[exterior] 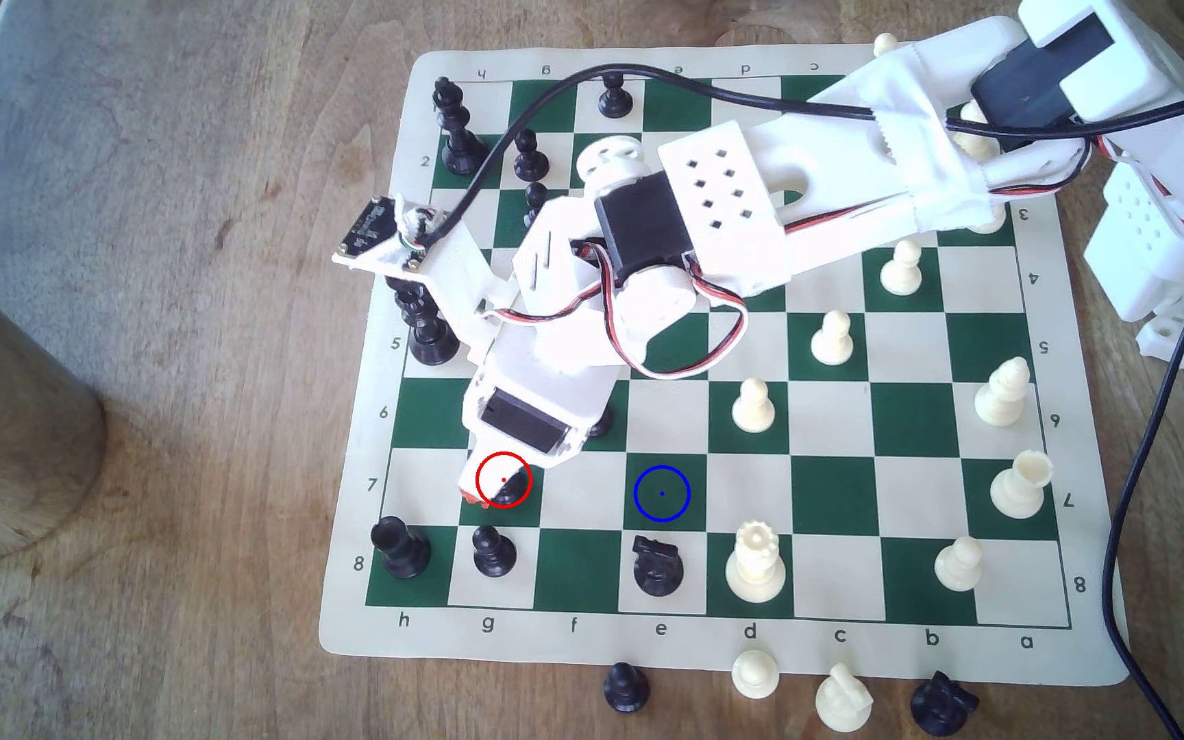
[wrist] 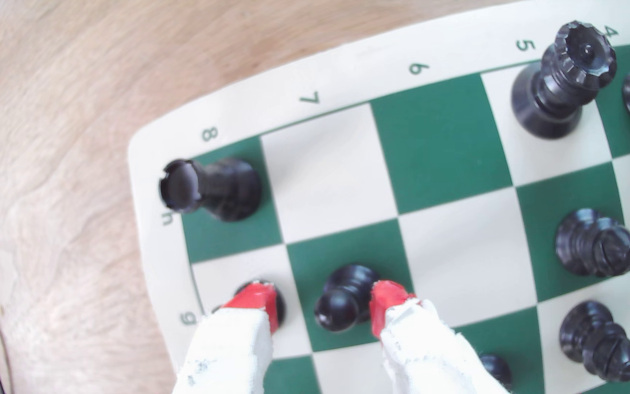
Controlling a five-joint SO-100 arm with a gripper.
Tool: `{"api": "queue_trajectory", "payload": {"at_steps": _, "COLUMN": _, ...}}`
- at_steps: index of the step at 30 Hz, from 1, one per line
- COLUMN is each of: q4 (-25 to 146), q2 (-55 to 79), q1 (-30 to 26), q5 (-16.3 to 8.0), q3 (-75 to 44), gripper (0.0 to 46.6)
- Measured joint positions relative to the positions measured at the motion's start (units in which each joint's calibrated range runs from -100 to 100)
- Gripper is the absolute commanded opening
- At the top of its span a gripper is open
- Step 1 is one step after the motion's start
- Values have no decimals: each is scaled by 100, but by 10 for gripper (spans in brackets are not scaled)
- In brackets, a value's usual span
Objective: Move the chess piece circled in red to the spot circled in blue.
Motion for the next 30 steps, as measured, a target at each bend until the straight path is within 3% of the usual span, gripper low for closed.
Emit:
{"api": "queue_trajectory", "payload": {"at_steps": 22, "q4": 0, "q2": 461, "q1": 0, "q5": 0, "q3": -307, "gripper": 129}}
{"api": "queue_trajectory", "payload": {"at_steps": 23, "q4": 0, "q2": 494, "q1": 0, "q5": 0, "q3": -334, "gripper": 121}}
{"api": "queue_trajectory", "payload": {"at_steps": 27, "q4": 0, "q2": 503, "q1": 0, "q5": 0, "q3": -343, "gripper": 4}}
{"api": "queue_trajectory", "payload": {"at_steps": 30, "q4": 0, "q2": 503, "q1": 0, "q5": 0, "q3": -343, "gripper": 4}}
